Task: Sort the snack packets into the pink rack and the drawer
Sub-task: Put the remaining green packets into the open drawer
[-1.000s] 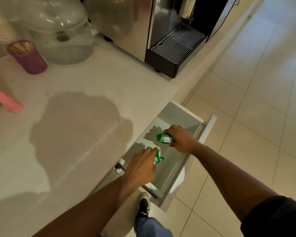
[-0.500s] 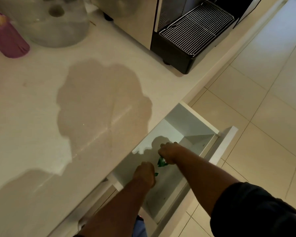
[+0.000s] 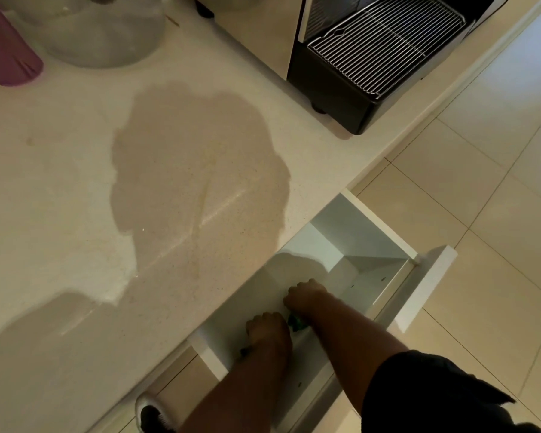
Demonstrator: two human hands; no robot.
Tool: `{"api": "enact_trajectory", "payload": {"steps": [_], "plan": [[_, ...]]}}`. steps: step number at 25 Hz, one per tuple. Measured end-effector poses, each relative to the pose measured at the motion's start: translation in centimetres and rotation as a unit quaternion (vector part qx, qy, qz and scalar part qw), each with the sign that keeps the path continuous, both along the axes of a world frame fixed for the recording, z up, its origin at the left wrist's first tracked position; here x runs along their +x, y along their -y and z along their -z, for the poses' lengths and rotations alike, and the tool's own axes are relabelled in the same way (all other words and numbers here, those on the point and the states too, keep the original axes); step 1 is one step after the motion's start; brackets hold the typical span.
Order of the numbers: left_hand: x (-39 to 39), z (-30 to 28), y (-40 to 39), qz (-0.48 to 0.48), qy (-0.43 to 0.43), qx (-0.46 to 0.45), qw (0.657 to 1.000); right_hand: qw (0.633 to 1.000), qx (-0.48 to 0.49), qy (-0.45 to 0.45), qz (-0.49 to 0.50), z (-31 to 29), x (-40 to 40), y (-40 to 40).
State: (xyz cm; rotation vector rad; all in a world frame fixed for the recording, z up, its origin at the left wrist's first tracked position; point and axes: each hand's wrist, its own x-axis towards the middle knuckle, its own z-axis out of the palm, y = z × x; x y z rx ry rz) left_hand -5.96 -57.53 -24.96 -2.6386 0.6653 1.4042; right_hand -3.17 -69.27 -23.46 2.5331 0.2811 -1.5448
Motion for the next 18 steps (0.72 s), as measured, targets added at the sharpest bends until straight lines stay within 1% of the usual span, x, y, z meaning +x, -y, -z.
{"api": "enact_trajectory", "payload": {"steps": [7,9,11,15,18], "plan": [[0.1,-0.4,-0.3,-0.014,-0.026,-0.008,1.000,1.000,0.010,0.005,0.004,0.3,-0.5,0.2],[0.2,-1.2,-0.4,-0.017,-0.027,-0.009,0.999,1.000,0.012,0.009,0.017,-0.3,-0.6,0.3],[0.6,-2.6,-0.5,-0.018,-0.015,-0.027,0.999,0.999,0.018,0.033,0.038,-1.3,-0.7,0.0],[0.9,-6.6,-2.0,0.026,0.041,-0.114,0.992,0.980,0.070,0.129,0.132,-4.3,-1.8,-1.5],[0.8,-10.2,-4.2,0.064,0.079,-0.175,0.979,0.943,0.101,0.203,0.245,-7.0,-3.1,-2.5]]}}
